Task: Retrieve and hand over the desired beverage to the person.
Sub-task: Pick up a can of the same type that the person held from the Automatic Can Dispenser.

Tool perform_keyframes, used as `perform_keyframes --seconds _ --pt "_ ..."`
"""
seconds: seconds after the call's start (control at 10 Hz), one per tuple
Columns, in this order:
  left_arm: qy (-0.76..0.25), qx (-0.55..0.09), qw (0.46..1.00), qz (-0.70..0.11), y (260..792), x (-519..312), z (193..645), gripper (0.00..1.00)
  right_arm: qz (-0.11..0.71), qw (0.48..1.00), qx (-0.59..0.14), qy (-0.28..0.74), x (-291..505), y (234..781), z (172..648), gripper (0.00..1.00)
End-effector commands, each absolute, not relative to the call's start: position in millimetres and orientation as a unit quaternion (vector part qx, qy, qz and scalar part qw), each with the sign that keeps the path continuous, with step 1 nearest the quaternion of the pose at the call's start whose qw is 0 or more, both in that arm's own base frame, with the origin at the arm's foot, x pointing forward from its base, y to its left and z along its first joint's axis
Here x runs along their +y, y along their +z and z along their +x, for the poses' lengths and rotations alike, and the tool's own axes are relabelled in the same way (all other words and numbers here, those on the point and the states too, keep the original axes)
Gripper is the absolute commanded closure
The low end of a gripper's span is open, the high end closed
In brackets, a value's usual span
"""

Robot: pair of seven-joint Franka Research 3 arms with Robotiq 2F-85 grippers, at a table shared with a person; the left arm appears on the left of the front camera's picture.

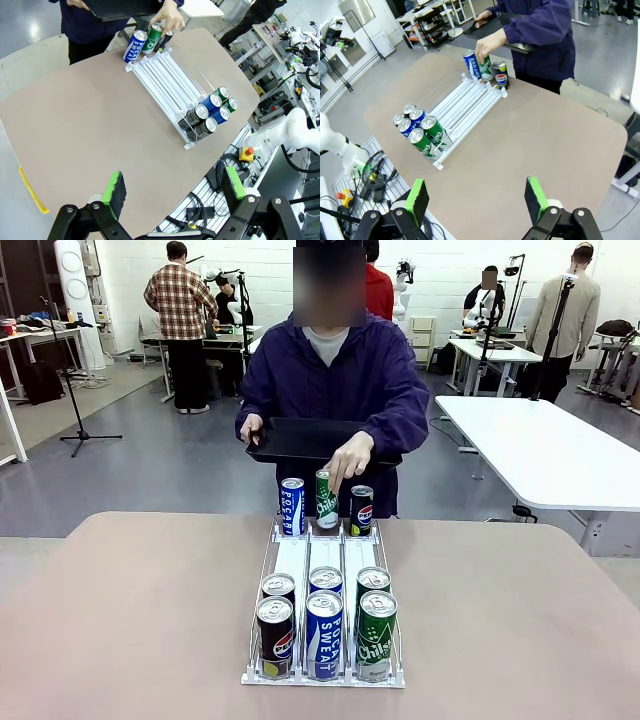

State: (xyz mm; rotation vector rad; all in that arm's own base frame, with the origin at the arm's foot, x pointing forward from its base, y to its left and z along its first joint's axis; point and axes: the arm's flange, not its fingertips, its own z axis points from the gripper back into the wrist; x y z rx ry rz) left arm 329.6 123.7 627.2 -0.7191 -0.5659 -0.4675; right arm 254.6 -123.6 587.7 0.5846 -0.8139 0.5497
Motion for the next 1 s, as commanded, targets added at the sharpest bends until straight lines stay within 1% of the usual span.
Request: perform_keyframes --seconds 0.0,0.6,0.7,0.9 --pt "-0.231 -0.277 0.864 -0.351 628.2 125.7 330.0 0.00 0.288 0.834 -0.390 0.265 -122.0 586.9 257.1 0.00" --pt "-0.231 -0.277 0.864 -0.351 628.2 125.7 330.0 0.00 0.288 0.834 -0.390 0.265 -122.0 586.9 257.1 0.00" --pt "-0.231 -0.277 0.864 -0.351 628.2 125.7 330.0 0.00 0.277 0.841 -0.385 0.260 -123.6 587.7 254.6 0.00" --pt "-0.231 -0.277 0.864 -0.351 628.2 125.7 330.0 0.00 0.242 0.867 -0.315 0.300 -72.1 598.3 273.7 0.00"
